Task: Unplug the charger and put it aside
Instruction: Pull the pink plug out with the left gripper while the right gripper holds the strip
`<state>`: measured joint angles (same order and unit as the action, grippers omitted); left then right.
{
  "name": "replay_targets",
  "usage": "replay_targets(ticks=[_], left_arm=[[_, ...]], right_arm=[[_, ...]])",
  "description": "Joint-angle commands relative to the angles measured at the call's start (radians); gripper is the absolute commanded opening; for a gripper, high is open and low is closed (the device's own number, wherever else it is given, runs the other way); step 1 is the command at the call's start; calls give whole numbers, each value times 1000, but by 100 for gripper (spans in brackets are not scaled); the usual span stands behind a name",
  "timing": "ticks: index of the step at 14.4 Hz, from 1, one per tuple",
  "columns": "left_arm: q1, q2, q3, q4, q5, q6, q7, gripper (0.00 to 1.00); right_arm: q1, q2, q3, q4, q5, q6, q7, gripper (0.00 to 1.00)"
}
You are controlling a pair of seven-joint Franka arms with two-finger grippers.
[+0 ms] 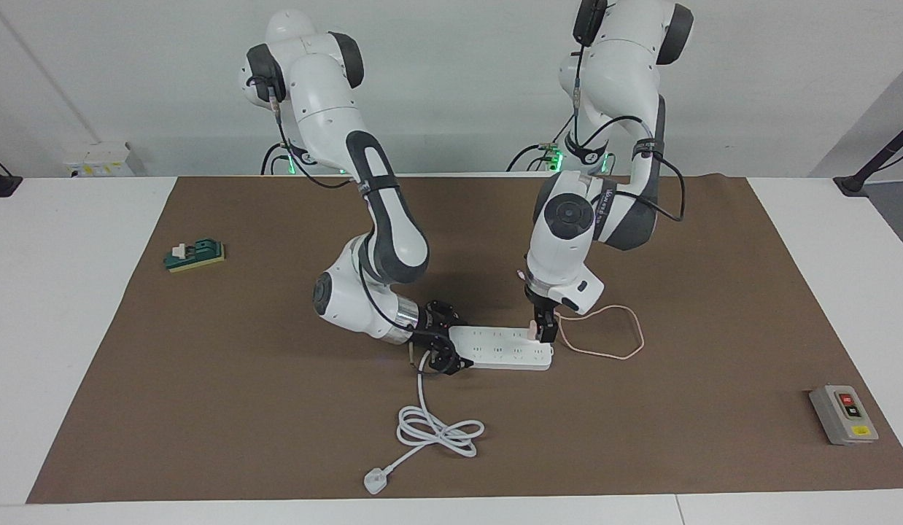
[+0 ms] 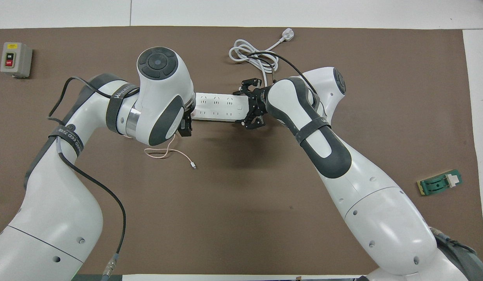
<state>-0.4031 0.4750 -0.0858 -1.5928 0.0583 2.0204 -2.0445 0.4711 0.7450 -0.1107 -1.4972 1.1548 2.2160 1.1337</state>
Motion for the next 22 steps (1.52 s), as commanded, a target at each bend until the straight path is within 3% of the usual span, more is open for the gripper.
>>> replay_targets(ticks=[1, 13, 14, 15, 16, 18, 22], left_arm=[[-13, -23, 14, -41, 21, 43, -11, 100], [-11, -12, 12, -78, 41, 106, -5, 100], [-11, -10, 14, -76, 41, 106, -3, 96], [-13, -10, 14, -76, 41, 107, -3, 86], [-13, -10, 14, -76, 46, 107, -2, 69], [-16, -9, 12, -73, 77, 103, -3, 0], [-22, -9, 14, -69, 86, 103, -5, 0]], right_arm=[[-3, 20, 9, 3, 31, 14, -52, 0], [0, 20, 8, -5, 51, 24, -63, 0], [0, 20, 8, -5, 51, 24, -64, 0], [0, 22, 8, -5, 51, 24, -66, 0], [0, 20, 8, -5, 51, 25, -71, 0], [0, 20, 8, -5, 51, 25, -71, 0], [0, 20, 8, -5, 51, 24, -72, 0]])
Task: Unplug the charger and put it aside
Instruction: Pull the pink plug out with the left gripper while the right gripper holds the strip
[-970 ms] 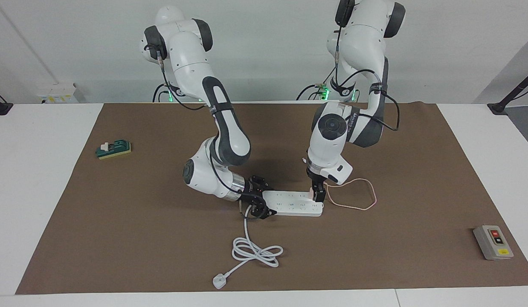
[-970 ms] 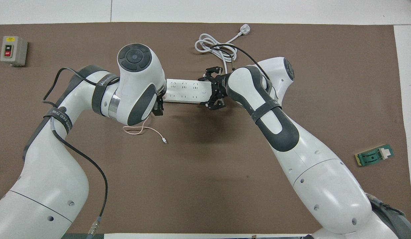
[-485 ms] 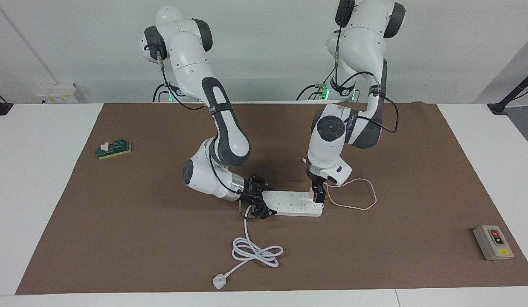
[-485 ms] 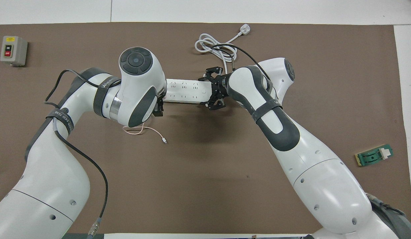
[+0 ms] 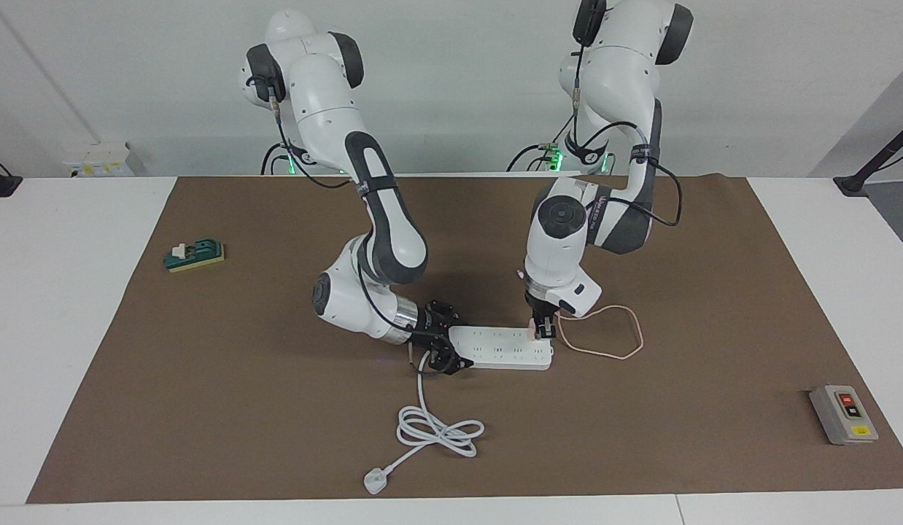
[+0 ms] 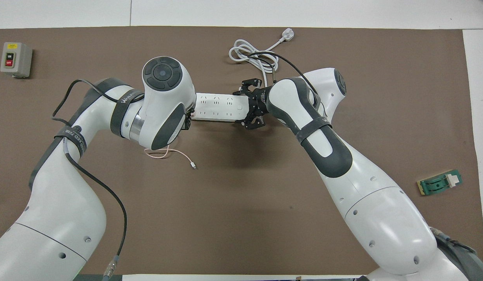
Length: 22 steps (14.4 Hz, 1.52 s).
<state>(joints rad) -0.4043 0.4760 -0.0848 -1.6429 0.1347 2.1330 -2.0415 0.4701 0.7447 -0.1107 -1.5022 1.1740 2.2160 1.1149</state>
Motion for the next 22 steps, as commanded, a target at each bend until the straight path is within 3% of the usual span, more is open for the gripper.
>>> replay_targets(ticks=[1, 12, 16, 22], left_arm=[[-19, -10, 13, -18, 9, -11, -6, 0], [-18, -19, 11, 24, 10, -59, 50, 0], [-1, -37, 14, 190, -30, -327, 179, 0], [-2, -22, 16, 183, -44, -312, 181, 0]], right_arm=[[1, 21, 8, 0, 32, 24, -53, 0], [-1, 21, 8, -7, 32, 30, -59, 0], [-1, 21, 8, -7, 32, 30, -61, 0], [-1, 21, 8, -7, 32, 31, -66, 3]])
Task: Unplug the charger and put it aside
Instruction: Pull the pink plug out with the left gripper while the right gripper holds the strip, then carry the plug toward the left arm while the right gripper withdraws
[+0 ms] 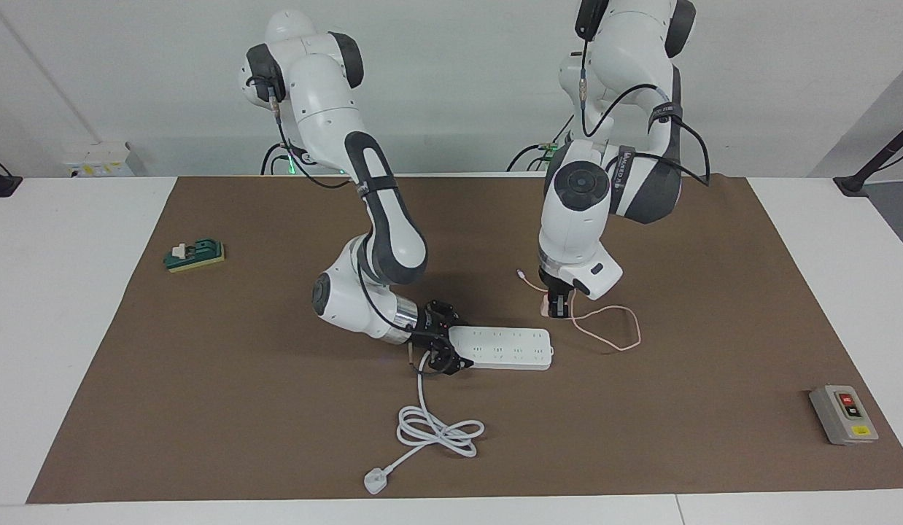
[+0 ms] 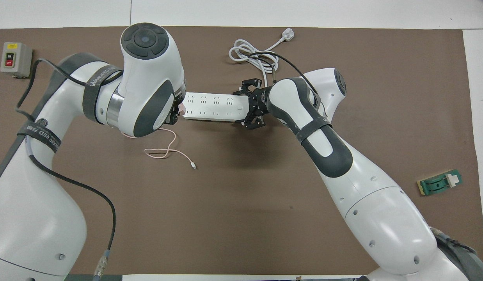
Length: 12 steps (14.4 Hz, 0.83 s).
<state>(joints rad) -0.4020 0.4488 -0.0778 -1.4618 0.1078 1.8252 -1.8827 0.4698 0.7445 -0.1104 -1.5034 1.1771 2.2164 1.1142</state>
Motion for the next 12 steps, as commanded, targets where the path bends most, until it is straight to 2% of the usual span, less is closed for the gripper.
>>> replay_targets(ticks=[1, 2, 8, 10, 12], left_arm=[[-1, -2, 9, 4, -14, -15, 42, 0], [8, -10, 9, 4, -14, -21, 107, 0], [66, -101, 13, 11, -8, -150, 612, 0], [72, -119, 42, 12, 0, -193, 800, 0], [95, -169, 64, 3, -5, -201, 960, 0]], right_arm=[[0, 21, 8, -6, 27, 29, -65, 49], [0, 21, 8, -5, 26, 29, -67, 99], [-7, -17, 5, 8, 7, 2, -57, 100], [-3, -51, 3, 12, -49, 3, -57, 100], [-5, -74, 3, 15, -94, 5, -63, 100]])
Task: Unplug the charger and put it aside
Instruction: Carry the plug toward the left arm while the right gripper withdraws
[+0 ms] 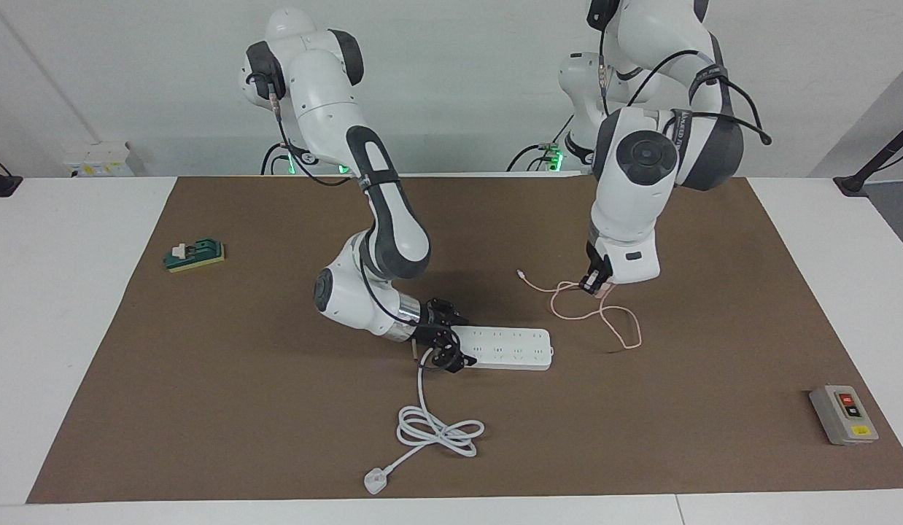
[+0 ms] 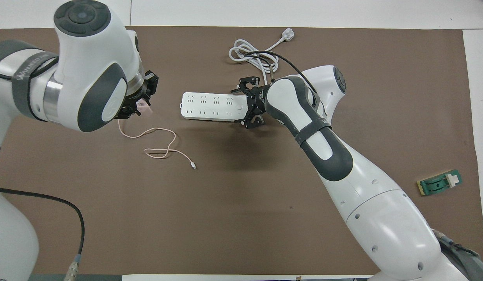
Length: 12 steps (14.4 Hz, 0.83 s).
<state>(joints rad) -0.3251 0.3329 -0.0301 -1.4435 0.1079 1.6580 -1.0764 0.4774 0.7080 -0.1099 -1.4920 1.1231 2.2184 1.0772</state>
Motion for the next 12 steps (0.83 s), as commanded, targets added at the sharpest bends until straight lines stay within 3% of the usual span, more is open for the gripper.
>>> replay_targets(ticks=[1, 6, 10, 12], left_arm=[[46, -70, 18, -15, -5, -52, 243, 0], [182, -166, 16, -98, -4, -50, 726, 0], [248, -196, 16, -130, -5, -4, 872, 0], [255, -273, 16, -260, -5, 113, 924, 0]], right_arm=[[-20, -47, 3, 7, -67, 1, -29, 100], [-62, -120, -5, 15, -213, -70, -112, 100], [-172, -194, -7, 15, -382, -232, -219, 100], [-213, -241, -7, 7, -449, -307, -230, 100]])
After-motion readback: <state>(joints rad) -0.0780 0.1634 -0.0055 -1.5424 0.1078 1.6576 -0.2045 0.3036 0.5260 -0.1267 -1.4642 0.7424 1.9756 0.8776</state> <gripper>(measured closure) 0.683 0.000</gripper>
